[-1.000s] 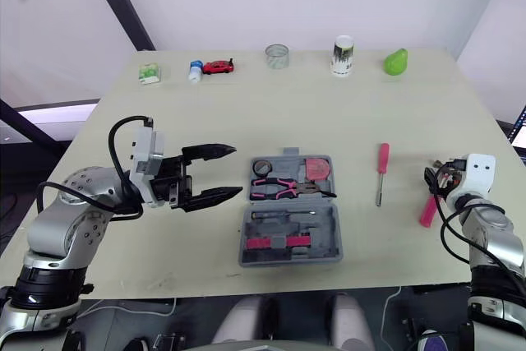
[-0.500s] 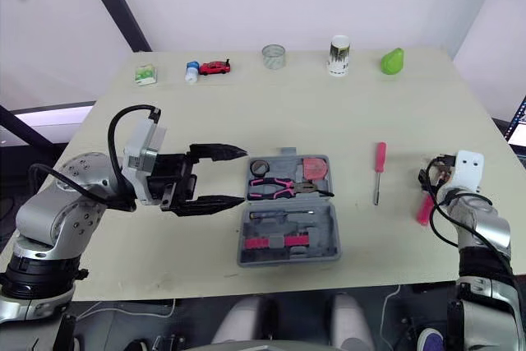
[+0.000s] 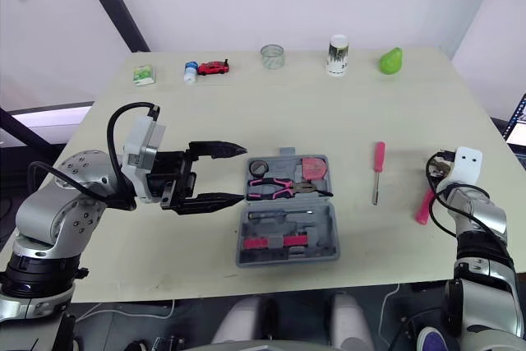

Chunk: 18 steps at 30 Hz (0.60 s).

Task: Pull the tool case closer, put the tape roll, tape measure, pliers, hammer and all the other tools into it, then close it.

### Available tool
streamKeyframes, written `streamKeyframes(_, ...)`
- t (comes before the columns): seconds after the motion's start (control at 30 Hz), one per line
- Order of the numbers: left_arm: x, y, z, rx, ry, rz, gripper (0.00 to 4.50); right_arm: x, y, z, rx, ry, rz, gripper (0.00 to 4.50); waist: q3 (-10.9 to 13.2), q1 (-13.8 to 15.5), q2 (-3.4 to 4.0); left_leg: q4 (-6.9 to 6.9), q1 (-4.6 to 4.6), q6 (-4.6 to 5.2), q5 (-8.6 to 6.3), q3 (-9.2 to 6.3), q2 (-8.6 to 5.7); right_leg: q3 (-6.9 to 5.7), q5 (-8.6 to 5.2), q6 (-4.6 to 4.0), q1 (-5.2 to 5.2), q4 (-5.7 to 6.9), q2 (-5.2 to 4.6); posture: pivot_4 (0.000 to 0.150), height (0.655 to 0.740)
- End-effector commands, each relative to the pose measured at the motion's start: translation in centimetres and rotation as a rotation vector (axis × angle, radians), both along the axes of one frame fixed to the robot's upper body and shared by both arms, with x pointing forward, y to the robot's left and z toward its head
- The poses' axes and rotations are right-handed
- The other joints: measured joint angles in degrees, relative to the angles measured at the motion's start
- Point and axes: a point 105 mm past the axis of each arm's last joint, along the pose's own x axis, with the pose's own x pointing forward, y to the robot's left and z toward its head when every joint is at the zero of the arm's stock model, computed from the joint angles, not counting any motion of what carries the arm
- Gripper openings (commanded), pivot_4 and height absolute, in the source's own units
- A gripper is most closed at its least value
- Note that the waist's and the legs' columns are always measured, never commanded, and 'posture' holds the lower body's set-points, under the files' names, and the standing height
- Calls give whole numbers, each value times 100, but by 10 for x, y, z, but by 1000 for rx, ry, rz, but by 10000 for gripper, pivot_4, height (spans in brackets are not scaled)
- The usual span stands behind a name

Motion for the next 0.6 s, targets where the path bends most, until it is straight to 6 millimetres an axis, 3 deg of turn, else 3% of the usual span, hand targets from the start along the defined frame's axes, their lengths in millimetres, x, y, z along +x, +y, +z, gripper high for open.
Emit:
streamKeyframes(0.03,-5,-4,6,-7,-40,-18,45000,1,-1,-2,-19,12,7,453,0,0,-1,0,0,0,0,0,0,0,0,0,0,0,0,1500,7400)
streamKeyframes(0.2,-8,-2,6,-4,-41,-18,45000,-4,-1,-1,-26,17,32,453,0,3,-1,1,1,0,0,2,2,3,0,0,0,3,0,1500,7400)
streamKeyframes(0.5,-14,5,3,26,-17,-31,45000,-34,23,28,-65,-47,152,453,5,44,6,2,-6,0,0,-3,8,0,-1,0,-7,11,-4,1500,7400)
streamKeyframes(0.6,-17,5,3,33,-14,-47,45000,-59,49,27,-39,-39,191,453,6,56,8,1,-7,0,0,-4,7,0,-2,0,-11,16,-3,1500,7400)
